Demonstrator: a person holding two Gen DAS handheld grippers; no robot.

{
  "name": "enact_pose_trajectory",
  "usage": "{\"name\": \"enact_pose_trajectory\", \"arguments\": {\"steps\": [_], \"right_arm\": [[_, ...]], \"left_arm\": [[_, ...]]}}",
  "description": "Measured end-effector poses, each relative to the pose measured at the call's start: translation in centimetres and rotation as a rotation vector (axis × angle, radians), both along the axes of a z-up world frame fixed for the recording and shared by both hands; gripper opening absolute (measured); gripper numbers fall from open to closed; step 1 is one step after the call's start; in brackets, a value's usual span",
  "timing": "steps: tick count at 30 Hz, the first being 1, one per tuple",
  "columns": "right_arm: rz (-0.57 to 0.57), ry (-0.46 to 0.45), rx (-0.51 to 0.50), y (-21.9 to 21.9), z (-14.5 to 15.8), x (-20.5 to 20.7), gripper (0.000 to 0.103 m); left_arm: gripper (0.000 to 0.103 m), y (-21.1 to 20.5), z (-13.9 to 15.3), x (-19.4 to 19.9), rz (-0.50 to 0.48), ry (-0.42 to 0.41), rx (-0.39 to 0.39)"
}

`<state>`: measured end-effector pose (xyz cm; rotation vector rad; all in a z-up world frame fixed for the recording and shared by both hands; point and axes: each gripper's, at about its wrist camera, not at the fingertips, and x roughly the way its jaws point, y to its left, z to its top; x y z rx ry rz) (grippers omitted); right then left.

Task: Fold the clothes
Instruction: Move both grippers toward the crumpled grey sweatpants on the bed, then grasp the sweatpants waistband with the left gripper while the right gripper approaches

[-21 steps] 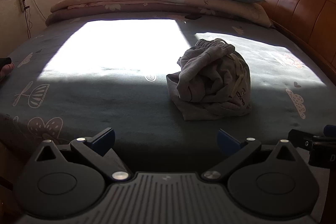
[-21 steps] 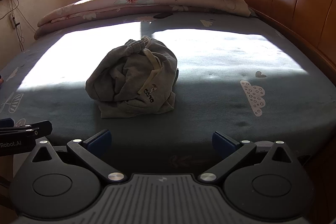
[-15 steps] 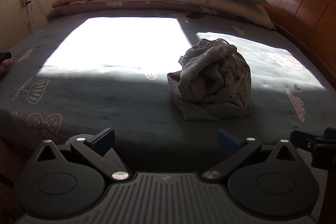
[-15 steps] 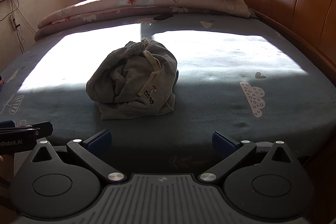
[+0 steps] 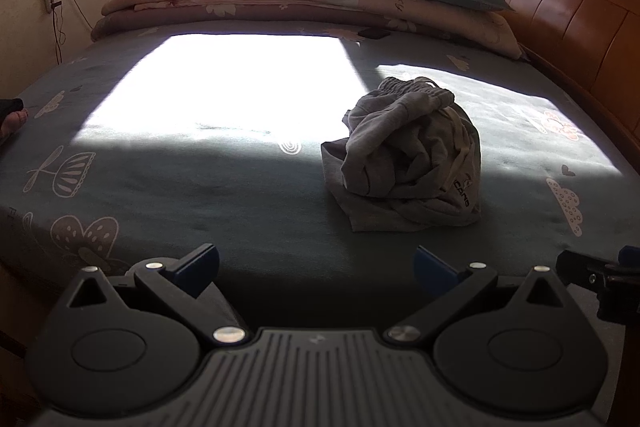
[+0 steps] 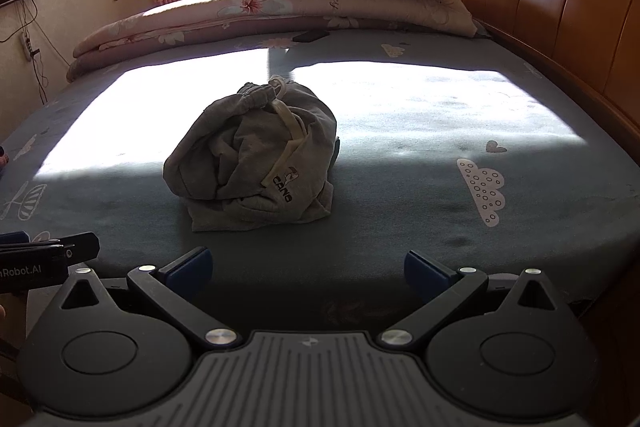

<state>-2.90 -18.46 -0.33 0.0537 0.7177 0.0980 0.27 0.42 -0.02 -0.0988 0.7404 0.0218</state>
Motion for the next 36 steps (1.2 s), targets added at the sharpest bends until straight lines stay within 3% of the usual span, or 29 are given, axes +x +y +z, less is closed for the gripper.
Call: {"name": "enact_pose_trajectory", "arguments": {"steps": [8,12,19,24,33,36], "right_arm": [[0.007,-0.026,0.036,-0.7,-0.1,0.3,0.103],[0.016,-0.032,0.058,-0.9,-0.3,1.0,0.103],[0.041,-0.064,0.101,-0.7,-0.4,2.5,0.103],[0.056,-0.061,0.076,-0.3,-0.8,4.4,0.103],[0.08,-0.072,0.119,-1.5,-2.7,8.6,0.103],[0.097,-0.068,0.126,-1.5,-3.4,9.5,0.103]], "left_arm": [[0.103,0.7,0.2,0.7,0.019,-0.028,-0.011],[0.103,1.0,-0.3,2.0,0.031,0.001,-0.013],[0.103,1.5,-1.3,3.9,-0.008,0.003,-0.033],[0.103,1.3,-1.7,5.4,-0.06,-0.073,-0.039],[0.103,0.3,-3.1,8.3,-0.137,-0.134,-0.061],[0.102,0.0,-3.9,9.3,-0.151,-0.084,-0.072]]}}
